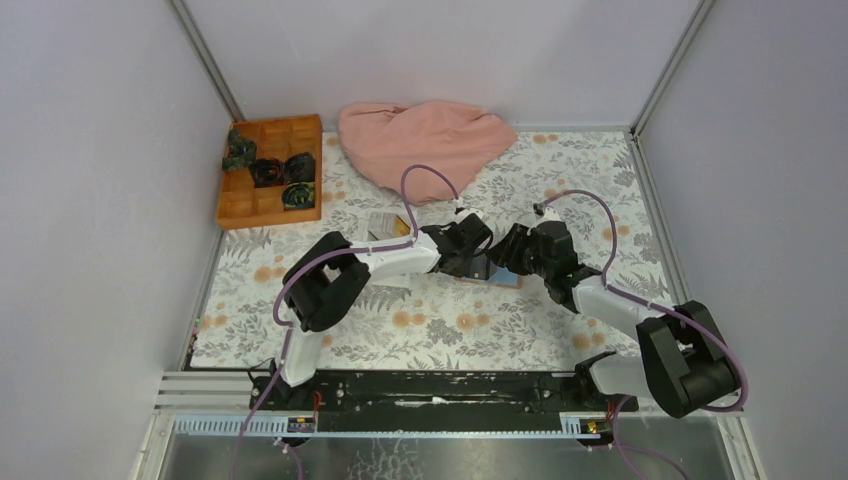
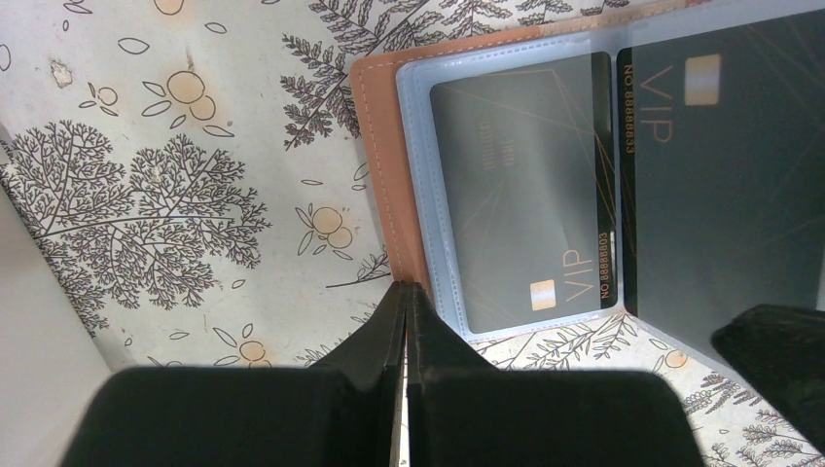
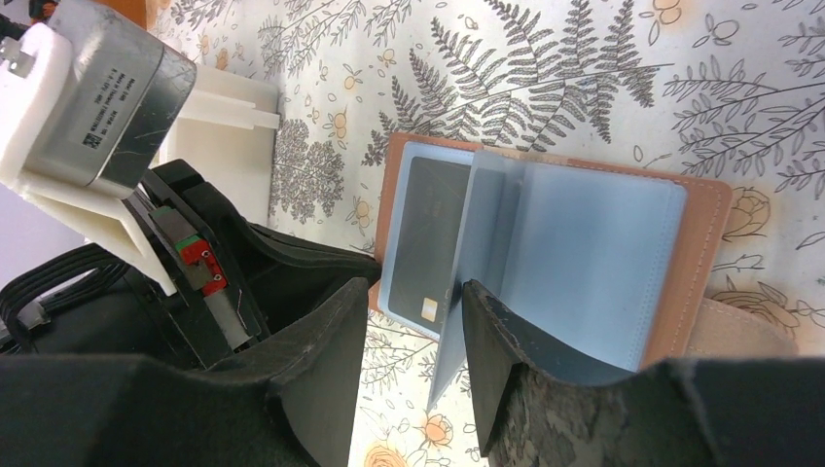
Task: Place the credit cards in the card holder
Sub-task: Turn over the card slot in the card holder.
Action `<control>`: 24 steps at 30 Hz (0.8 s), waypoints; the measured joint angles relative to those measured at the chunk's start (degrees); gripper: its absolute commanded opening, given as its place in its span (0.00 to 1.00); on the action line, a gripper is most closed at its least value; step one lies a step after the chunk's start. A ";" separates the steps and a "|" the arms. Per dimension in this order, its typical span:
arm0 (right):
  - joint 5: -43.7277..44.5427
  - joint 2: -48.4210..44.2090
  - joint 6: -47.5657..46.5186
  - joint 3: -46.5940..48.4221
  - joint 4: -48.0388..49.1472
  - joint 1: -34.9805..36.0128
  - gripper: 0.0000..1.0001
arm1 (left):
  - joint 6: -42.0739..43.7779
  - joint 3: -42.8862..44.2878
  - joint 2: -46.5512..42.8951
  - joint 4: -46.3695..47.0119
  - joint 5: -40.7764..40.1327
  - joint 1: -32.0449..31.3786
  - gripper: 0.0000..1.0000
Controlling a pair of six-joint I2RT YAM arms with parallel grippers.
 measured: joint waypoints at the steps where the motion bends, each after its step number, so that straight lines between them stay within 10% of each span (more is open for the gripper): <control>1: -0.22 0.28 0.02 0.00 0.20 0.00 0.48 | 0.00 0.02 0.00 0.00 0.00 0.00 0.00; 24: -3.98 4.44 2.51 0.00 6.60 0.11 0.49 | 0.00 0.66 0.31 -0.72 0.00 0.00 0.00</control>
